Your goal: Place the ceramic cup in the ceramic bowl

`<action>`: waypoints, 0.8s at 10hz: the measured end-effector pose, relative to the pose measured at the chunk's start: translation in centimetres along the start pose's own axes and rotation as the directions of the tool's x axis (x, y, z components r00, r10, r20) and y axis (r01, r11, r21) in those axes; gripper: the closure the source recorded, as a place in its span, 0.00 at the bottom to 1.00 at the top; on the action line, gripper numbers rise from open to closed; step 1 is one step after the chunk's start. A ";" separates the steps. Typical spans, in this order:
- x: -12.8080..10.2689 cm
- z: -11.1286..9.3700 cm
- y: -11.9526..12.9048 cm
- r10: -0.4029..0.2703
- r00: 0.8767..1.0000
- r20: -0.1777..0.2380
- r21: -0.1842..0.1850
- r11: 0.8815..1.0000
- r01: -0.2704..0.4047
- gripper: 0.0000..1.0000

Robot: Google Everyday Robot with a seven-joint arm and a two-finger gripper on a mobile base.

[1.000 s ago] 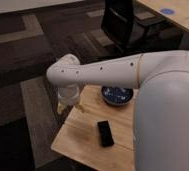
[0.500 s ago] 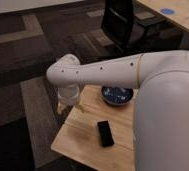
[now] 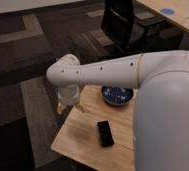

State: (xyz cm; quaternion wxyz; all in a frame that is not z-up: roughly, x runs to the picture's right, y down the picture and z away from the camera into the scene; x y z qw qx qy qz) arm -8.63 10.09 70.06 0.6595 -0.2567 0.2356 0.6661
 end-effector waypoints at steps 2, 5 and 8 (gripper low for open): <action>0.9 -0.7 -3.8 0.105 0.994 0.006 -0.063 0.993 -0.104 0.35; 4.6 -1.6 -12.7 0.281 0.960 0.003 -0.119 0.953 -0.278 0.35; 9.1 -2.2 -19.9 0.426 0.904 0.002 -0.091 0.901 -0.425 0.35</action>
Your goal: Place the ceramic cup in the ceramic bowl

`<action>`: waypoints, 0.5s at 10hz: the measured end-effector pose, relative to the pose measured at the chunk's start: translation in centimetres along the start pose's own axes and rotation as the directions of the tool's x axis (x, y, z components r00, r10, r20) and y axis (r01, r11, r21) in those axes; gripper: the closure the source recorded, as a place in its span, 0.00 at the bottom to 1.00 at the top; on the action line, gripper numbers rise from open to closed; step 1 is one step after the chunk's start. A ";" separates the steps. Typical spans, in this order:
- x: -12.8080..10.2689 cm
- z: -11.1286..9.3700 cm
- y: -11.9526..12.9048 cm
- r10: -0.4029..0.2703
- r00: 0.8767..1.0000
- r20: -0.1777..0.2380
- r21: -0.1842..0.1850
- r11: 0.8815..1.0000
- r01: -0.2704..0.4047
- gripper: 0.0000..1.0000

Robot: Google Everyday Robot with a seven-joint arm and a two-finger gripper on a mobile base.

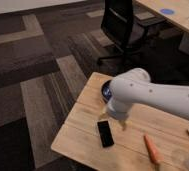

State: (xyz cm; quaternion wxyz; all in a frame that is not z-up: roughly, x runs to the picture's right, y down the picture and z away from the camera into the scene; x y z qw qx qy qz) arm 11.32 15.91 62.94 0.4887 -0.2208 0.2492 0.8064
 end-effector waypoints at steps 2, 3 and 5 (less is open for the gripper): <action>0.0 0.0 0.0 0.000 1.000 0.001 -0.001 1.000 0.000 0.35; 0.0 0.0 0.1 -0.002 1.000 -0.001 -0.001 1.000 0.002 0.35; -0.1 0.0 -0.1 0.008 1.000 0.000 -0.004 1.000 -0.008 0.35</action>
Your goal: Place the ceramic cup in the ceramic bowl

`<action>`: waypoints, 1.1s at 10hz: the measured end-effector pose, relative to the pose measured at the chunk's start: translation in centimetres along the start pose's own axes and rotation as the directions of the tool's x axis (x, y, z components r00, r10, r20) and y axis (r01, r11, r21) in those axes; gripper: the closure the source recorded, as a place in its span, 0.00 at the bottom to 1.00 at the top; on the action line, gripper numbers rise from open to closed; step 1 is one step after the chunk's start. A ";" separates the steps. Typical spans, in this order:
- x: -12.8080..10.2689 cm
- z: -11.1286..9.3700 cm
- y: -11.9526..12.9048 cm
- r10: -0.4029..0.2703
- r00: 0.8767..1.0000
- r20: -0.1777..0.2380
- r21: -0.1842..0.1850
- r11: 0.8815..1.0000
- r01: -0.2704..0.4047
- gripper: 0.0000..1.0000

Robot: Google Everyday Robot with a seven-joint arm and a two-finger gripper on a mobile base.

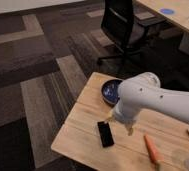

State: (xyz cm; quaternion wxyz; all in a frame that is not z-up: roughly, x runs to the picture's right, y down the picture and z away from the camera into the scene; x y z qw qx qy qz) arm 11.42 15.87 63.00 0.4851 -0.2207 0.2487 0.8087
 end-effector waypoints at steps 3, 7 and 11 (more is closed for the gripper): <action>-3.0 0.2 -8.2 0.190 0.982 0.003 -0.009 0.982 -0.190 0.35; -8.2 -1.4 -17.3 0.049 0.996 0.077 0.138 0.989 -0.059 0.35; -10.0 -3.5 -15.7 -0.056 0.985 0.166 0.141 0.990 0.032 0.35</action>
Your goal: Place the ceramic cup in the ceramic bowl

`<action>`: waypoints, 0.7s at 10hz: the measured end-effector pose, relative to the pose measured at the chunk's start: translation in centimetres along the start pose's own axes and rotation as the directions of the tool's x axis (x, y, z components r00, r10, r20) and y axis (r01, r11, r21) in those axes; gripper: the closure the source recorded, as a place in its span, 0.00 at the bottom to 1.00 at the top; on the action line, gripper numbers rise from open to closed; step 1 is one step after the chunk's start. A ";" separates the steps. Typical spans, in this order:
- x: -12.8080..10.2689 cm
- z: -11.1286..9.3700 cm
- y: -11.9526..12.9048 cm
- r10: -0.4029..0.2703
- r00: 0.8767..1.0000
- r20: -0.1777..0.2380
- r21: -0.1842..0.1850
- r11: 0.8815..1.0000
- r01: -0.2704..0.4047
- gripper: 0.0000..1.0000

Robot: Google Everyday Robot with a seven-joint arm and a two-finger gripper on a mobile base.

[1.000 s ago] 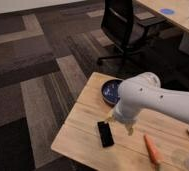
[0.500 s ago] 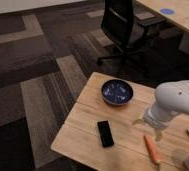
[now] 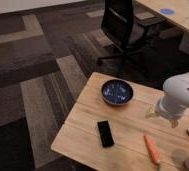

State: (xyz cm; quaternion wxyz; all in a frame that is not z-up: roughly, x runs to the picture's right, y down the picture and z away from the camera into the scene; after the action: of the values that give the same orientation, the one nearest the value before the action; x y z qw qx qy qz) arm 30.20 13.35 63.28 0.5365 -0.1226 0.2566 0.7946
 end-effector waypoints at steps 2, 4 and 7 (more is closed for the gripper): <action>-0.2 0.0 -0.4 0.005 1.000 0.006 0.008 1.000 -0.005 0.35; -1.9 -0.7 -5.6 0.078 0.995 0.065 0.078 0.993 -0.083 0.35; -1.8 0.1 -8.8 0.149 0.985 0.090 0.087 0.984 -0.157 0.35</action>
State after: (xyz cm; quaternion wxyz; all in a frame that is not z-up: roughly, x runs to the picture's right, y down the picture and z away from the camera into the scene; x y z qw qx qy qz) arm 38.99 14.55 61.73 0.4891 -0.0443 0.2797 0.8250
